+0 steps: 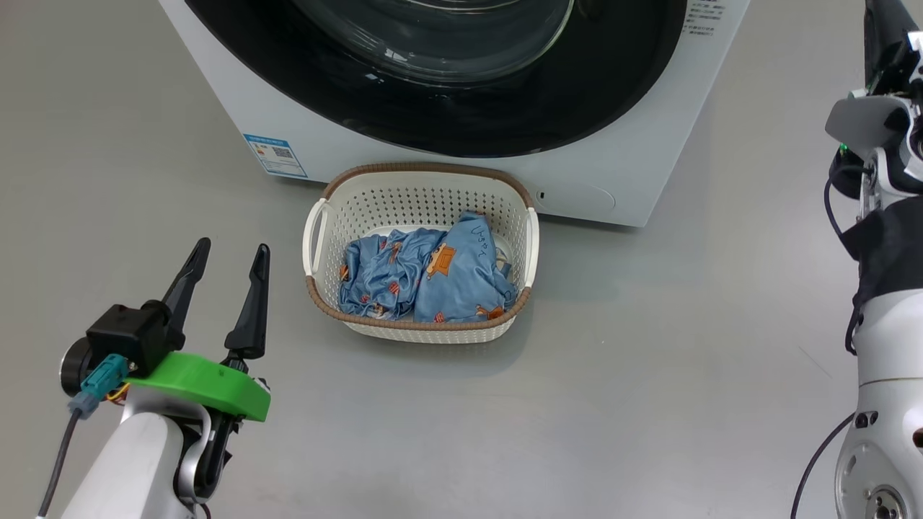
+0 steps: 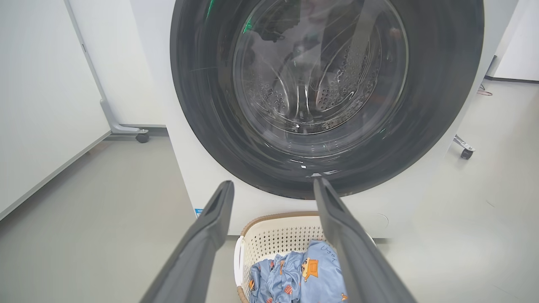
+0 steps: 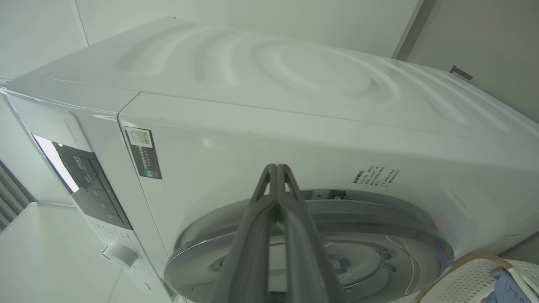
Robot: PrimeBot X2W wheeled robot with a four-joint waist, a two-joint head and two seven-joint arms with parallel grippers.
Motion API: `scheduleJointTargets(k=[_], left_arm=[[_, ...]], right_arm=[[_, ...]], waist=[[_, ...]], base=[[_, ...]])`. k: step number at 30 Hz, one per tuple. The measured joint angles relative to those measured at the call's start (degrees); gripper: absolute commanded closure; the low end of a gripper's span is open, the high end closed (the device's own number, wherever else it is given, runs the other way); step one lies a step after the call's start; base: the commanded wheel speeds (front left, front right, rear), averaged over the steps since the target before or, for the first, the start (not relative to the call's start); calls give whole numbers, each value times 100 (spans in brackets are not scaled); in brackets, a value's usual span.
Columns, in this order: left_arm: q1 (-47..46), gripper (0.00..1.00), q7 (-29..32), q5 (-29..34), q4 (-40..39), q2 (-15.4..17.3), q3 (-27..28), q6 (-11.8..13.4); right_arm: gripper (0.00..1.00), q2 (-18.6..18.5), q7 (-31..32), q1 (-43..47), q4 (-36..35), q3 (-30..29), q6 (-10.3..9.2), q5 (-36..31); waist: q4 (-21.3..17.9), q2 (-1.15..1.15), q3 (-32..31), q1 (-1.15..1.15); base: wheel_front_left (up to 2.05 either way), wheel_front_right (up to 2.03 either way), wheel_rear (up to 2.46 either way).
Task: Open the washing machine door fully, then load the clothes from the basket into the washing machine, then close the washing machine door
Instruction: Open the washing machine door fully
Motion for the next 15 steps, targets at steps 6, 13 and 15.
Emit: scheduleJointTargets(k=[6,13,15], left_arm=[[-131,0,0,-10,-73,-27,-15,0],[-258,0,0,-63,-122,-149,-25,0],[-299,0,0,-69,-129,-165,-24,0]], right_arm=[[100,-57,348,-407,-3,127,-283,-18],[100,-100,749,-824,-8,153,-397,93],[100,-122,864,-900,4,169,-432,94]], waist=[[99,0,173,0],[219,0,415,0],[255,0,487,0]], base=[[0,0,0],[0,0,0],[0,0,0]])
